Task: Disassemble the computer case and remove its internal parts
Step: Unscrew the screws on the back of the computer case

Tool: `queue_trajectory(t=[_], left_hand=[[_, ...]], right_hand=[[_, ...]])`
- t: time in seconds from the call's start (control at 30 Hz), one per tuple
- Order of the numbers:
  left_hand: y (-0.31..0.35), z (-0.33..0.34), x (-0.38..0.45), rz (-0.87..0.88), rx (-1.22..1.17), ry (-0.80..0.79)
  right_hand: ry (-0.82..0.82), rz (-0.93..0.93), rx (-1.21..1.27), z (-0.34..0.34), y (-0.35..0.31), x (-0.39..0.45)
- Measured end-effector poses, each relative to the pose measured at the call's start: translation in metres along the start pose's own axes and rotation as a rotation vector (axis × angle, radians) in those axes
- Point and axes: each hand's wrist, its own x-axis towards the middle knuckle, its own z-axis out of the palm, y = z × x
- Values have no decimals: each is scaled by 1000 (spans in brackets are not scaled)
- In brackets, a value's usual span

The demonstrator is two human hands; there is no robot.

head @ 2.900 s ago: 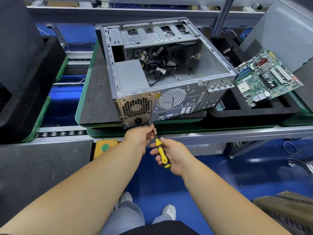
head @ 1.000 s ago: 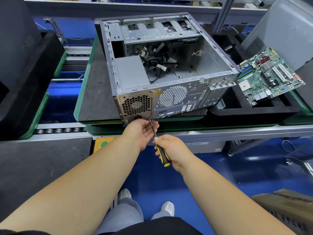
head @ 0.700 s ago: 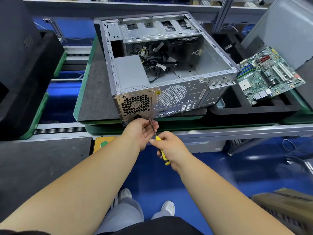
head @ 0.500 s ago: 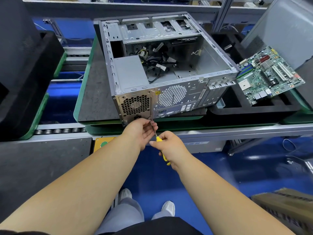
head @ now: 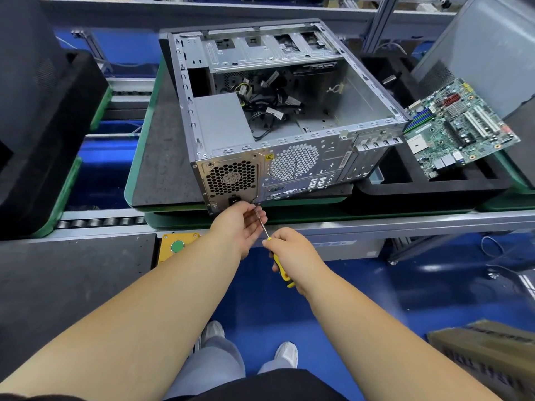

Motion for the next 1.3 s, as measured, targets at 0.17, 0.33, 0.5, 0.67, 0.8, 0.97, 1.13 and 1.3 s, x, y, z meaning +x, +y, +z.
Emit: queue_trajectory(t=[0.17, 0.33, 0.5, 0.67, 0.8, 0.97, 1.13, 1.3], left_hand=[[-1, -3, -2, -4, 70, -29], [-4, 10, -12, -17, 267, -199], [-10, 31, -15, 56, 435, -292], [-24, 70, -16, 52, 481, -342], [-38, 110, -19, 59, 511, -402], [-44, 151, -24, 85, 551, -465], [-34, 173, -29, 118, 550, -428], [-23, 176, -28, 105, 482, -384]], right_hand=[[55, 56, 181, -7, -3, 3], [190, -160, 317, -28, -8, 10], [198, -225, 345, -55, -7, 12], [236, -244, 378, -94, 7, 10], [311, -273, 415, -133, 17, 7], [454, -257, 409, -182, 20, 9], [573, -235, 437, -234, -4, 31], [508, -258, 419, -269, -51, 58]])
